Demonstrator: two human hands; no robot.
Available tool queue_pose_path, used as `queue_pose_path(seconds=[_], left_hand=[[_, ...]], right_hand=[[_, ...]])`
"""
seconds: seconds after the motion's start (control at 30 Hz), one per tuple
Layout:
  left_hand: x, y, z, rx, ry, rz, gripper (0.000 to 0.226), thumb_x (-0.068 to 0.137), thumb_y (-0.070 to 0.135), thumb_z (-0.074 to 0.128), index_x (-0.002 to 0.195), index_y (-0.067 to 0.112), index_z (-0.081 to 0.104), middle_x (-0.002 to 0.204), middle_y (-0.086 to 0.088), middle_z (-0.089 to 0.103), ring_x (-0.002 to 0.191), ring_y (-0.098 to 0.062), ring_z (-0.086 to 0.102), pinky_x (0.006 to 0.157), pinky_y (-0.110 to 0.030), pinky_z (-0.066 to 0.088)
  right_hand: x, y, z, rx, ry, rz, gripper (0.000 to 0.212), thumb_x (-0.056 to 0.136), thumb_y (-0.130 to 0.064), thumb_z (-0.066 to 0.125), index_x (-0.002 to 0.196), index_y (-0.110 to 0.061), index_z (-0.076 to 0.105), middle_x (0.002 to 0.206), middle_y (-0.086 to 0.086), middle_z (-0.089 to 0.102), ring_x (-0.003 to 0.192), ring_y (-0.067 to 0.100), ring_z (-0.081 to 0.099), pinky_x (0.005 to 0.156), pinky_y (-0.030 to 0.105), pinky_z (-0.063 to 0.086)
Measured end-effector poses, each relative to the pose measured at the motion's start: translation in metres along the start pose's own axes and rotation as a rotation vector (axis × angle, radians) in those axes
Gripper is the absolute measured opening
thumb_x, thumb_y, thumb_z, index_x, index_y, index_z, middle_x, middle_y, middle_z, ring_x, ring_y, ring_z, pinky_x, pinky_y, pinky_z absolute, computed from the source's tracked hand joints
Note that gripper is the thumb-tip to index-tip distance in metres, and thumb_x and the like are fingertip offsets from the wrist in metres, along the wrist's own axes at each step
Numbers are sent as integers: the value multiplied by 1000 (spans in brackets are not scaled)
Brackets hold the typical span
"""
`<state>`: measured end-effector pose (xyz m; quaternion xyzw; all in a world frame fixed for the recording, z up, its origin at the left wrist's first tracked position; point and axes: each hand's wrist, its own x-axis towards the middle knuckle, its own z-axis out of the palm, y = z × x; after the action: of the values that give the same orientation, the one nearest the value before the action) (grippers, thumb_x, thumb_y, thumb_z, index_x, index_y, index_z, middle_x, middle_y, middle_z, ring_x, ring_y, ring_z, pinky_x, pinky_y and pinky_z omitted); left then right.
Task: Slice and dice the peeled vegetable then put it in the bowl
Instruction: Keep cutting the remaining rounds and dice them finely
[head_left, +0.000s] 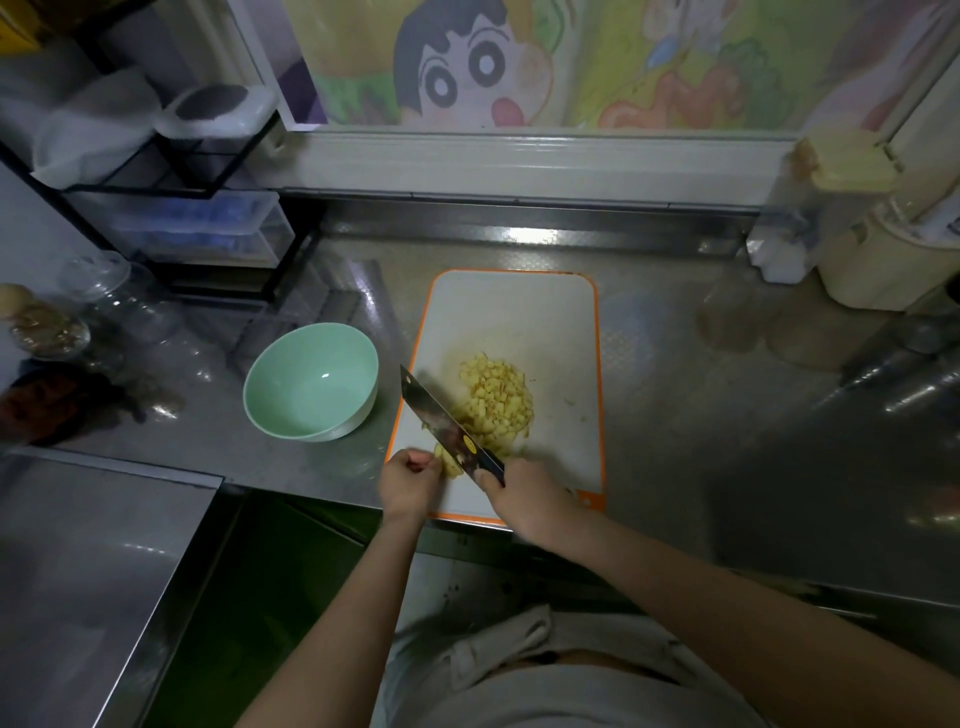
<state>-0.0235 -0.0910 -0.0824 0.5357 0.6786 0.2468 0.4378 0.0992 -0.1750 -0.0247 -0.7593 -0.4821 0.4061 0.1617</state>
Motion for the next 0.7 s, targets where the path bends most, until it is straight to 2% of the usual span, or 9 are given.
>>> queue_pose_path(seconds=[0.13, 0.23, 0.37, 0.5, 0.6, 0.7], left_hand=[[0, 1, 0, 24, 3, -14, 30, 82, 2, 61, 60, 20, 51, 65, 9, 53, 77, -17, 54, 63, -20, 36], [0, 1, 0, 15, 3, -31, 31, 82, 0, 61, 59, 20, 53, 64, 8, 54, 75, -17, 54, 67, -20, 39], [1, 1, 0, -12, 8, -37, 34, 81, -3, 61, 57, 20, 53, 63, 8, 53, 63, -12, 51, 56, -8, 37], [4, -1, 1, -43, 11, -68, 33, 79, -4, 62, 57, 19, 55, 62, 6, 55, 70, -19, 53, 66, -23, 43], [4, -2, 2, -57, 8, -77, 34, 79, -5, 62, 57, 19, 55, 63, 5, 55, 63, -14, 51, 66, -23, 44], [4, -2, 1, -26, 14, -74, 36, 78, -7, 60, 57, 22, 57, 63, 8, 56, 64, -10, 51, 69, -22, 44]], right_hand=[[-1, -2, 3, -31, -21, 13, 43, 99, -40, 37, 110, -2, 55, 89, 9, 49, 86, 26, 55, 73, 33, 43], [-1, -3, 5, -59, -26, 10, 39, 100, -39, 37, 102, -5, 55, 89, 9, 50, 86, 27, 57, 73, 33, 43], [-2, -5, 6, -72, -17, 10, 38, 100, -39, 36, 101, -6, 56, 87, 8, 50, 79, 22, 50, 69, 30, 39], [-1, -7, 6, -66, -25, 7, 31, 100, -38, 36, 90, -10, 45, 87, 9, 49, 78, 22, 50, 67, 29, 38], [1, -9, 7, -60, -15, 6, 33, 100, -37, 37, 89, -8, 48, 86, 9, 50, 77, 21, 51, 66, 29, 38], [1, -10, 9, -67, 24, 5, 39, 100, -37, 37, 102, -4, 58, 85, 7, 51, 78, 20, 51, 67, 30, 39]])
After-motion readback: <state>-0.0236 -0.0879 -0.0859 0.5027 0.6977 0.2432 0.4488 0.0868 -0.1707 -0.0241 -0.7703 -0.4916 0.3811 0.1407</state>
